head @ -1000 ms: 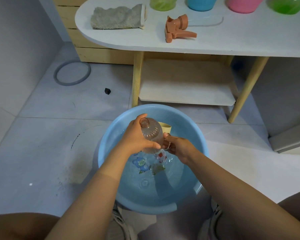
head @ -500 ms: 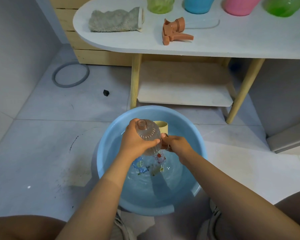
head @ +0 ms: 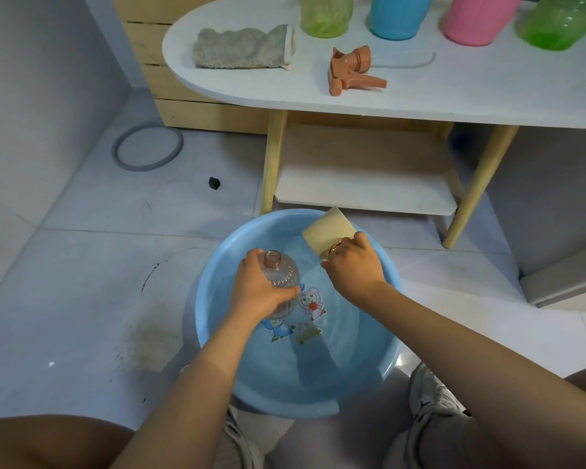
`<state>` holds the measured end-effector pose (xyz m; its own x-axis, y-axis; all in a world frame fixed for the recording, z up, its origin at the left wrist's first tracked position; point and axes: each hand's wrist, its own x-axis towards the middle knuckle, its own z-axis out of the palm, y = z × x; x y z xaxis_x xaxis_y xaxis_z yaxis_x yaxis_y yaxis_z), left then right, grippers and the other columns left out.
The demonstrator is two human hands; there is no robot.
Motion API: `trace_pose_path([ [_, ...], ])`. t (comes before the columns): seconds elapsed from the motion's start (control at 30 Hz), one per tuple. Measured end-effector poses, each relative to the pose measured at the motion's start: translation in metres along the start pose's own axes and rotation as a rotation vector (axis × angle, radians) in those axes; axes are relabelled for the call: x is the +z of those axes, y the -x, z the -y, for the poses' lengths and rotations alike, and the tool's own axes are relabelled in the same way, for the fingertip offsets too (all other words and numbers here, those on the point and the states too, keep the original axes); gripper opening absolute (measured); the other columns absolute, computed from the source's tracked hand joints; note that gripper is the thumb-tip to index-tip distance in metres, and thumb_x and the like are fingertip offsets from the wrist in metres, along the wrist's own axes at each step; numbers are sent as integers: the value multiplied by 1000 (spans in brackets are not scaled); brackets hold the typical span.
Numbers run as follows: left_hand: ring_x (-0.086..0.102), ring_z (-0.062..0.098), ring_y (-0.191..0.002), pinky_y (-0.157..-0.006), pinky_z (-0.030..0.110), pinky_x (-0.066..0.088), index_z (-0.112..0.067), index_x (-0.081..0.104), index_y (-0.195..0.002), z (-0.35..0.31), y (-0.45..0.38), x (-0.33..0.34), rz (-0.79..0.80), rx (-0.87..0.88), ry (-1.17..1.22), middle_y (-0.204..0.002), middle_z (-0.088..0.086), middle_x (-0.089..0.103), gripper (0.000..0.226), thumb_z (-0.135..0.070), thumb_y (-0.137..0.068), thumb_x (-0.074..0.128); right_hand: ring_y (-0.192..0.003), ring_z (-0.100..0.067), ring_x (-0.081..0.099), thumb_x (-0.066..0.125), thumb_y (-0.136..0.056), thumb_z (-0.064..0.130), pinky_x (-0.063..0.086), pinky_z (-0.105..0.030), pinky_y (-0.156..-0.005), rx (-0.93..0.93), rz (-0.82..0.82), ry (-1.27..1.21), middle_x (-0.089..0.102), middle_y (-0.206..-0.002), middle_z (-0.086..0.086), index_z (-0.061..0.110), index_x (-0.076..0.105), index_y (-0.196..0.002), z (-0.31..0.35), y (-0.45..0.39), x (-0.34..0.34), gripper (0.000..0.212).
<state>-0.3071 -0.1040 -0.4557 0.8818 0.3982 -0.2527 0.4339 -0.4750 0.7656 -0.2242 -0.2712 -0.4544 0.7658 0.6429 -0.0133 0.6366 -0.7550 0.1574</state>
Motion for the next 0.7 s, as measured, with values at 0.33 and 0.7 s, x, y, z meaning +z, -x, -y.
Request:
trace_pose_path([
  [0.33, 50, 17, -110, -85, 23, 37, -17, 43, -128, -18, 9, -16, 1, 26, 10, -125, 1, 49, 86, -29, -57, 89, -59, -24, 56, 90, -48, 28, 35, -30, -64, -34, -24, 42, 57, -53, 0, 21, 66, -53, -8, 7, -22, 25],
  [0.7, 54, 14, -96, -77, 22, 38, -18, 49, -119, -107, 28, -100, 1, 210, -68, -111, -2, 57, 76, -26, -55, 90, -75, -22, 55, 44, -97, 33, 43, -28, -68, 446, 128, -962, 68, -88, -12, 3, 68, -85, -51, 18, -138, 41],
])
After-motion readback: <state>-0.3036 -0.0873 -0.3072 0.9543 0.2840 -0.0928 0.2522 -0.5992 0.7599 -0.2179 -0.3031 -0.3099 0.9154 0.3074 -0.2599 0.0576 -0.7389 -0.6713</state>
